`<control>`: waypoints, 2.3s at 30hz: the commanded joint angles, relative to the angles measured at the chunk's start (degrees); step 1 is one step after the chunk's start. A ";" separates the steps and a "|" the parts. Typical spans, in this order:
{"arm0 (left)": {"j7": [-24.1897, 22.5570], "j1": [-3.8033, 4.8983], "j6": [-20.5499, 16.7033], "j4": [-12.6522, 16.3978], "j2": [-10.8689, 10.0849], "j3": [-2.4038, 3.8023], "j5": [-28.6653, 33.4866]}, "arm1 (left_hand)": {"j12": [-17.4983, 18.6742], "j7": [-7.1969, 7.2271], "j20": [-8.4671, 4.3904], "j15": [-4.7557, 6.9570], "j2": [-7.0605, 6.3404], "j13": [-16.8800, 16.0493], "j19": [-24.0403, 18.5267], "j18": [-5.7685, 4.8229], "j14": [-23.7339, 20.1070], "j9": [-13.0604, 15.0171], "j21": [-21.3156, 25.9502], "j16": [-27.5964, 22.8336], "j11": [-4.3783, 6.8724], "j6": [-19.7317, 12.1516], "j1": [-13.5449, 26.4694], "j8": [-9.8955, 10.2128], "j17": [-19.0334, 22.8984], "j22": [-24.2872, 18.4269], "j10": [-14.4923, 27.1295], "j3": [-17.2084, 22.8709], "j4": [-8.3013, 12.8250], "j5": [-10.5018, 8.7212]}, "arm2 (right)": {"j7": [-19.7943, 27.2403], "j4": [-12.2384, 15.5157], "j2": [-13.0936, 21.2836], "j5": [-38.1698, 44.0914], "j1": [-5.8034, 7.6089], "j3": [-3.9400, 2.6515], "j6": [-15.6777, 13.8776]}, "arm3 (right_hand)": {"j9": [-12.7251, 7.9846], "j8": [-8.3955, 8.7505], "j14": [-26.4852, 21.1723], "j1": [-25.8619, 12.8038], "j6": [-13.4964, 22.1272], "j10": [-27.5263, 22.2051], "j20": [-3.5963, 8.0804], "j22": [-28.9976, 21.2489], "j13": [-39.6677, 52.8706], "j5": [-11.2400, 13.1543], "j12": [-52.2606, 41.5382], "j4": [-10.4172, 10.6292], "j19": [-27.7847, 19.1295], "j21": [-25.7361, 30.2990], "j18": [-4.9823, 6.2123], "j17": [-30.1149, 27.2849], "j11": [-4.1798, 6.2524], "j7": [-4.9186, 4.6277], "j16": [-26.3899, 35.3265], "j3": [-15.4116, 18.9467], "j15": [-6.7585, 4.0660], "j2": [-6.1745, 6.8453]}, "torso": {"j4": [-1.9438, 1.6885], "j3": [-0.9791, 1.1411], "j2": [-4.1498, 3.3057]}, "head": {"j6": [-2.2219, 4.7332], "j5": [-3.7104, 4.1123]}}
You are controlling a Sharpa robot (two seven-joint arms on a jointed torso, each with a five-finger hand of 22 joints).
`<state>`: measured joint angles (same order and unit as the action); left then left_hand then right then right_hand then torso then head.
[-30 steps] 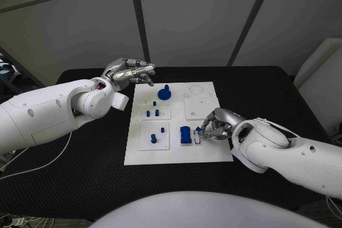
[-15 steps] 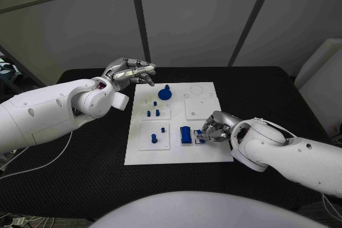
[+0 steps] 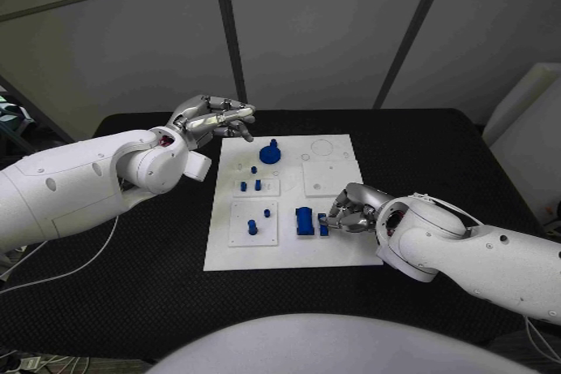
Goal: Assemble the parts on the task board
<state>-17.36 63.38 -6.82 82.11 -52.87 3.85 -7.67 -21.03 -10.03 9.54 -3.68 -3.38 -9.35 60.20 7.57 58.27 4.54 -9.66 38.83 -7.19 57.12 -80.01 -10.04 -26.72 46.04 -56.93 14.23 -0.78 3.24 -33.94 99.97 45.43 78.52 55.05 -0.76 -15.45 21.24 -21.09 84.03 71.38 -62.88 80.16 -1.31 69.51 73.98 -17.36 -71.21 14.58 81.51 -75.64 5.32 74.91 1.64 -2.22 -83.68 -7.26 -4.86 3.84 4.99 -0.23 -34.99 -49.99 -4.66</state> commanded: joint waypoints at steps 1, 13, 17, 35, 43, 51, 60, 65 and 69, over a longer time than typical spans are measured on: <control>-0.04 0.08 0.84 0.05 0.09 0.03 -0.17 | 0.22 -0.13 -0.01 0.11 0.45 0.09 0.20 2.76 0.36 -0.05 0.24 -0.31 0.17 -0.48 -0.14 -0.38 0.08 -0.10 0.40 -0.08 -0.08 -0.13 | 0.76 -0.02 -0.04 -0.26 0.08 -0.03 0.10 | -0.07 0.13 4.55 -0.74 0.14 0.58 0.21 0.10 0.08 -0.51 -0.34 0.02 0.35 -0.21 -1.05 8.56 -0.03 -0.29 -0.35 0.33 -0.33 0.04 | -0.04 -0.01 -0.05 | -0.01 -0.10; 0.03 0.08 0.95 0.05 0.14 0.03 -0.17 | 0.22 -0.13 -0.01 0.11 0.45 0.09 0.20 2.76 0.36 -0.05 0.24 -0.31 0.17 -0.48 -0.14 -0.38 0.08 -0.10 0.40 -0.08 -0.08 -0.13 | 0.52 -0.74 -0.19 -0.25 0.09 -0.04 0.02 | 0.18 -0.08 4.54 -1.58 0.29 0.57 0.22 0.12 0.07 -1.03 -0.28 0.48 0.34 -0.22 -1.05 8.54 -0.06 -0.34 -0.33 1.04 -0.32 -0.02 | -0.02 -0.01 -0.01 | -0.01 -0.18; 0.05 0.08 0.94 0.02 0.13 0.03 -0.17 | 0.22 -0.13 -0.01 0.11 0.45 0.09 0.20 2.76 0.36 -0.05 0.24 -0.31 0.17 -0.48 -0.14 -0.38 0.08 -0.10 0.40 -0.08 -0.08 -0.13 | 0.70 -0.62 -0.04 0.14 0.09 -0.04 -0.35 | 0.22 -0.12 4.54 -1.71 0.33 0.56 0.22 0.11 0.07 -1.07 -0.26 0.55 0.33 -0.21 -1.05 8.53 -0.07 -0.35 -0.32 1.17 -0.32 -0.02 | 0.02 -0.02 0.06 | -0.01 -0.17; -0.12 0.08 0.95 0.10 -0.09 0.03 -0.17 | 0.22 -0.13 -0.01 0.11 0.45 0.09 0.20 2.76 0.36 -0.05 0.24 -0.31 0.17 -0.48 -0.14 -0.38 0.08 -0.10 0.40 -0.08 -0.08 -0.13 | 7.29 3.94 4.46 2.35 -0.02 0.05 -1.78 | 1.42 -1.28 4.51 1.11 0.97 0.54 0.25 0.14 0.21 6.94 -0.12 -2.72 0.22 -0.09 -1.03 8.46 -0.01 -0.27 -0.21 4.15 -0.35 1.37 | 0.14 0.04 0.01 | -0.01 -0.18; -0.16 0.07 0.95 0.13 -0.19 0.03 -0.17 | 0.22 -0.12 0.00 0.10 0.46 0.13 0.21 2.76 0.34 -0.07 0.29 -0.34 0.16 -0.51 -0.15 -0.40 0.08 -0.15 0.44 -0.08 -0.07 -0.12 | 7.96 3.68 4.64 2.67 -0.19 0.08 -1.45 | 1.52 -1.38 4.50 1.59 1.00 0.53 0.24 0.14 0.22 7.72 -0.09 -3.15 0.20 -0.06 -1.02 8.42 0.01 -0.24 -0.17 4.34 -0.35 1.10 | -0.11 0.03 0.04 | -0.01 -0.01; -0.21 0.07 0.94 0.16 -0.24 0.02 -0.17 | 0.22 -0.12 0.00 0.10 0.46 0.13 0.21 2.76 0.34 -0.07 0.29 -0.34 0.16 -0.51 -0.15 -0.40 0.08 -0.15 0.44 -0.08 -0.07 -0.12 | 8.06 2.59 3.67 2.85 -0.37 0.11 -0.29 | 1.56 -1.41 4.49 2.01 1.04 0.51 0.24 0.12 0.20 7.80 -0.04 -3.48 0.19 -0.04 -1.01 8.41 0.03 -0.20 -0.16 4.35 -0.37 0.88 | -0.02 -0.01 -0.02 | -0.01 -0.29; -0.21 0.07 0.91 0.18 -0.28 0.02 -0.17 | 0.22 -0.12 0.00 0.10 0.46 0.13 0.21 2.76 0.34 -0.07 0.29 -0.34 0.16 -0.51 -0.15 -0.40 0.08 -0.15 0.44 -0.08 -0.07 -0.12 | 7.91 1.68 3.08 2.88 -0.43 0.17 1.15 | 1.61 -1.44 4.48 2.58 1.11 0.47 0.25 0.07 0.18 7.84 0.02 -3.94 0.16 0.01 -1.00 8.36 0.06 -0.17 -0.10 4.36 -0.39 0.65 | 0.02 -0.02 -0.03 | -0.01 -0.44; -0.23 0.07 0.93 0.15 -0.21 0.02 -0.17 | 0.22 -0.12 0.00 0.10 0.46 0.13 0.21 2.76 0.34 -0.07 0.29 -0.34 0.16 -0.51 -0.15 -0.40 0.08 -0.15 0.44 -0.08 -0.07 -0.12 | 7.82 0.76 2.87 3.18 -0.45 0.18 0.70 | 1.65 -1.49 4.49 2.81 1.06 0.53 0.26 0.12 0.28 7.85 -0.08 -4.10 0.17 -0.01 -1.01 8.41 0.08 -0.14 -0.14 4.30 -0.40 0.31 | -0.05 0.07 -0.01 | -0.01 -0.41; -0.23 0.06 0.93 0.08 -0.16 0.02 -0.17 | 0.22 -0.12 0.00 0.10 0.46 0.13 0.21 2.76 0.34 -0.07 0.29 -0.34 0.16 -0.51 -0.15 -0.40 0.08 -0.15 0.44 -0.08 -0.07 -0.12 | 8.06 -0.40 2.40 3.52 -0.45 0.18 0.43 | 1.69 -1.56 4.50 3.04 1.00 0.60 0.28 0.23 0.40 7.87 -0.21 -4.28 0.22 -0.09 -1.03 8.46 0.12 -0.09 -0.19 4.26 -0.43 0.11 | -0.14 0.08 -0.02 | -0.01 -0.52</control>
<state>-17.16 63.36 -6.53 82.15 -53.05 3.84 -7.67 -21.04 -10.23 9.54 -3.68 -3.38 -9.28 60.20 7.57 58.27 4.56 -9.66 38.83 -6.99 56.91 -80.01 -10.04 -26.73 45.95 -56.74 14.23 -0.78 3.24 -26.38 99.95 47.98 81.30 54.54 -0.59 -15.18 22.87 -22.40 83.94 73.74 -62.21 80.55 -1.31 69.66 74.31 -9.75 -71.20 10.61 81.50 -75.64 5.31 74.93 1.63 -2.48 -83.68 -2.93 -4.93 4.06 4.97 -0.17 -35.02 -49.99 -5.14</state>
